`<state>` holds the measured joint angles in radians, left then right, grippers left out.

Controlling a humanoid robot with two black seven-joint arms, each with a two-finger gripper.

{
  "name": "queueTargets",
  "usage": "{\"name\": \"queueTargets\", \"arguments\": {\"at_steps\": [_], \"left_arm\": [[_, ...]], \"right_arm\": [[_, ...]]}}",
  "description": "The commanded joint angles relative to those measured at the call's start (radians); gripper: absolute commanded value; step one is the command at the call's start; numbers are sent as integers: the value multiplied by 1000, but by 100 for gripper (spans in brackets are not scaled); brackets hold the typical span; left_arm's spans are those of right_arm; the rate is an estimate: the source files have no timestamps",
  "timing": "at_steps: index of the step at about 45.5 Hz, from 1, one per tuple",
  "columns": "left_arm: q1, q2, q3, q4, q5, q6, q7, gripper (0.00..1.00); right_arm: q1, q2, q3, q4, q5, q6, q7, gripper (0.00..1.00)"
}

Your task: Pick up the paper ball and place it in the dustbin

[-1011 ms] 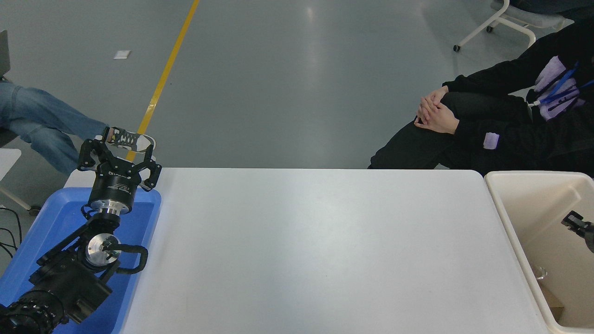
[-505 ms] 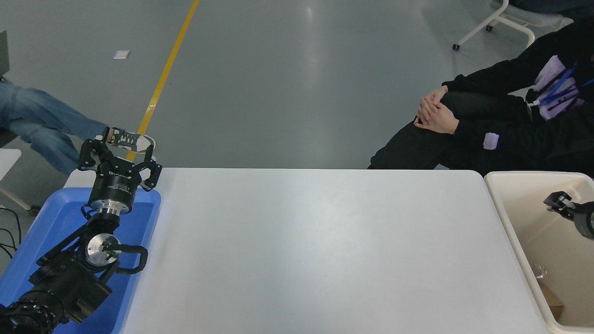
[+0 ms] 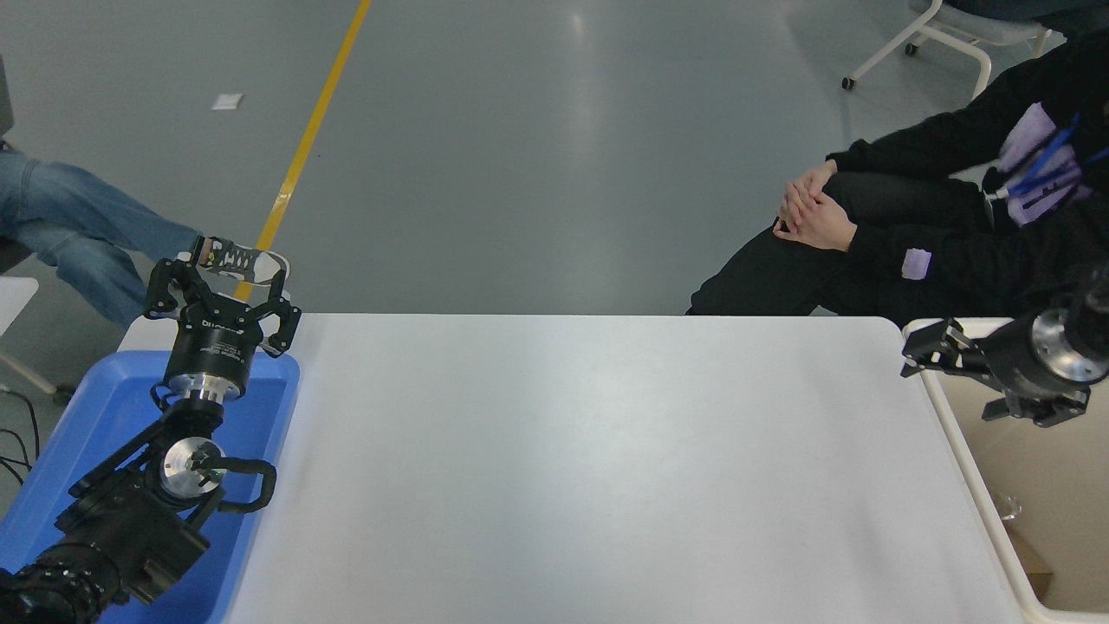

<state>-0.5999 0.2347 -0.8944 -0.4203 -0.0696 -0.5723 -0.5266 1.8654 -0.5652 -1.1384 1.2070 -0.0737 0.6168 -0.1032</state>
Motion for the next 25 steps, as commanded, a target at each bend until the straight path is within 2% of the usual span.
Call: {"name": "queueTargets", "arguments": {"at_steps": [1,12,25], "left_arm": [[0,0,0,0,1,0,0,99],[0,0,0,0,1,0,0,99],[0,0,0,0,1,0,0,99]], "right_arm": [[256,119,-41,28,0,169,2,100],[394,191,-29,29,0,169,2,100],[402,249,-23,37,-11,169,0,100]]}}
